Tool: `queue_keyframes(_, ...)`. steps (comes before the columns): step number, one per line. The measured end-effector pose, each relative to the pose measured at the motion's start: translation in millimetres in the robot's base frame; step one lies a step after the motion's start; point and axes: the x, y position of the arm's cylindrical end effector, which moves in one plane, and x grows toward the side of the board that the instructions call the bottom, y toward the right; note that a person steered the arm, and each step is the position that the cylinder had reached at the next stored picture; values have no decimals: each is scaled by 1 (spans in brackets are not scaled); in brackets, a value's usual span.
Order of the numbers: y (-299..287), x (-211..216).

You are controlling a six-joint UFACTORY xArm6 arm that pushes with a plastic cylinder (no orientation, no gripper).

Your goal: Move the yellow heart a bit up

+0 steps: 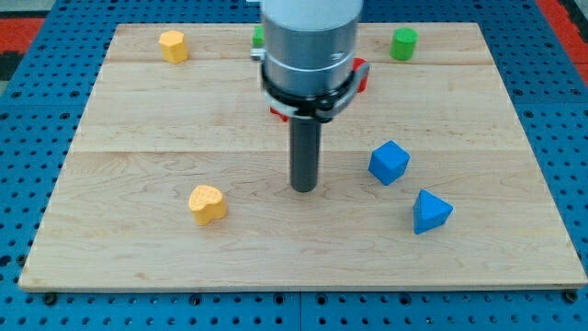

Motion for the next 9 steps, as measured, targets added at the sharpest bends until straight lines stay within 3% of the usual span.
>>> queue_keyframes(2,27,-21)
queue_keyframes(4,14,95)
queue_keyframes(5,-43,73)
queue_keyframes(7,-95,-14)
queue_keyframes(8,-71,31)
queue_keyframes(9,-83,66)
